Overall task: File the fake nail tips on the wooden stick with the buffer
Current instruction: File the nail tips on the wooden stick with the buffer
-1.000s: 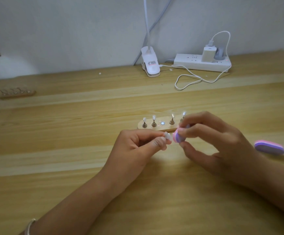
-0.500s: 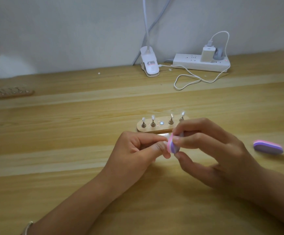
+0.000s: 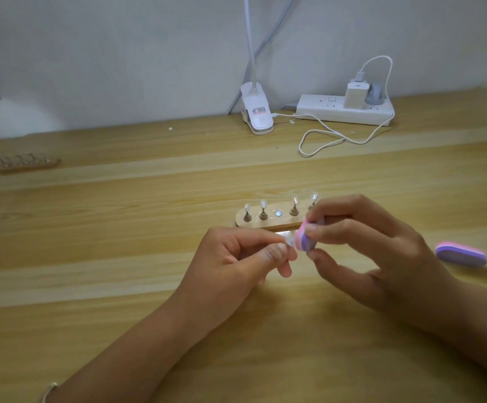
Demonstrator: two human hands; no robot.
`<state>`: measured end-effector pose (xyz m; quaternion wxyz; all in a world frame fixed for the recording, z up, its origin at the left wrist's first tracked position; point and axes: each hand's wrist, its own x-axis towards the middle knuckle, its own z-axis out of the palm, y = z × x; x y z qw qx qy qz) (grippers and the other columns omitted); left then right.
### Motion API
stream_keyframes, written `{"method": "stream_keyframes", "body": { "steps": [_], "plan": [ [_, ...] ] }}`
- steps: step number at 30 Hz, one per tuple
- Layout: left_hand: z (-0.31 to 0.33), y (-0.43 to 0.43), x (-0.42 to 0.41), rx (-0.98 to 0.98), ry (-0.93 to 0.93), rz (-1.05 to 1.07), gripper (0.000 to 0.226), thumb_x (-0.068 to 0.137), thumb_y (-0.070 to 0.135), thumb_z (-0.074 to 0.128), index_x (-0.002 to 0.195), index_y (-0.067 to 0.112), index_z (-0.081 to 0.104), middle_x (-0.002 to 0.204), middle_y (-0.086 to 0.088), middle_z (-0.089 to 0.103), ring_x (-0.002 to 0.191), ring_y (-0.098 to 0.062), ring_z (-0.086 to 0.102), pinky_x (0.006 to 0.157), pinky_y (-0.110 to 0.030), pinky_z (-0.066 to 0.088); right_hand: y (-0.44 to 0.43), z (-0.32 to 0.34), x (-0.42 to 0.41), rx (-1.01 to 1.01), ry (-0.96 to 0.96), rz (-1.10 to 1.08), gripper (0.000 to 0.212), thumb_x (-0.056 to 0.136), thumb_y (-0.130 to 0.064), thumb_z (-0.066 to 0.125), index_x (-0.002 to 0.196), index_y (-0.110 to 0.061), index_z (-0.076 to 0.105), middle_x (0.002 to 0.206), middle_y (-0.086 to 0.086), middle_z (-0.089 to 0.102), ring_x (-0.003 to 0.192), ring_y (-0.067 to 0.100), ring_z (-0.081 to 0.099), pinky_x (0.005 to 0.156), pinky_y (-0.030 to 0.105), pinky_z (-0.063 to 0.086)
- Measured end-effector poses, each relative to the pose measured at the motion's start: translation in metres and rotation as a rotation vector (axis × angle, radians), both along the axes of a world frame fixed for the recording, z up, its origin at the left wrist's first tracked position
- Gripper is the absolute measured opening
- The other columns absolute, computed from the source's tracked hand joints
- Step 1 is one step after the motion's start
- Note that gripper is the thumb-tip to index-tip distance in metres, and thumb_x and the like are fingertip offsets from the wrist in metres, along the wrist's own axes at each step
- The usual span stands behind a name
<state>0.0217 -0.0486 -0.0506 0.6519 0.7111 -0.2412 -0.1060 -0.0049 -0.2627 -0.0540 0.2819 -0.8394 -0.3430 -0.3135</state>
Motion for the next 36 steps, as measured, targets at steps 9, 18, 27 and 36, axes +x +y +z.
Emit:
{"method": "stream_keyframes", "body": {
  "steps": [9,18,27,36],
  "plan": [
    [0.001,-0.001,0.0,0.061,-0.034,-0.015,0.017,0.086,0.019,0.062,0.085,0.013,0.078,0.062,0.002,0.066,0.052,-0.007,0.045,0.051,-0.014,0.036,0.003,-0.003,0.001,-0.04,-0.026,0.01,0.014,0.093,-0.009,0.066,0.095,0.002,0.075,0.103,0.017,0.065,0.091,0.027,0.066,0.082,0.034,0.052],
    [0.002,-0.002,0.0,0.065,-0.059,-0.027,0.019,0.087,0.016,0.059,0.082,0.006,0.075,0.058,0.007,0.06,0.052,-0.022,0.037,0.05,-0.029,0.029,0.009,-0.003,-0.002,-0.037,0.008,0.05,0.013,0.093,-0.009,0.067,0.094,0.0,0.075,0.105,0.015,0.065,0.095,0.026,0.065,0.087,0.032,0.051],
    [0.004,-0.002,0.0,0.075,-0.104,-0.075,0.019,0.089,0.009,0.056,0.082,0.006,0.074,0.06,0.007,0.06,0.054,-0.003,0.045,0.056,-0.018,0.036,0.01,-0.002,-0.003,-0.076,-0.002,0.071,0.011,0.092,-0.008,0.068,0.095,0.001,0.075,0.104,0.015,0.066,0.094,0.027,0.065,0.087,0.033,0.051],
    [0.007,-0.001,-0.002,0.182,-0.181,-0.126,0.025,0.086,0.006,0.053,0.075,0.02,0.07,0.059,0.012,0.056,0.056,-0.002,0.045,0.056,-0.02,0.035,0.008,-0.004,-0.005,-0.113,-0.021,0.114,0.011,0.092,-0.007,0.07,0.098,0.001,0.075,0.104,0.016,0.067,0.095,0.028,0.064,0.087,0.034,0.052]
  ]
}}
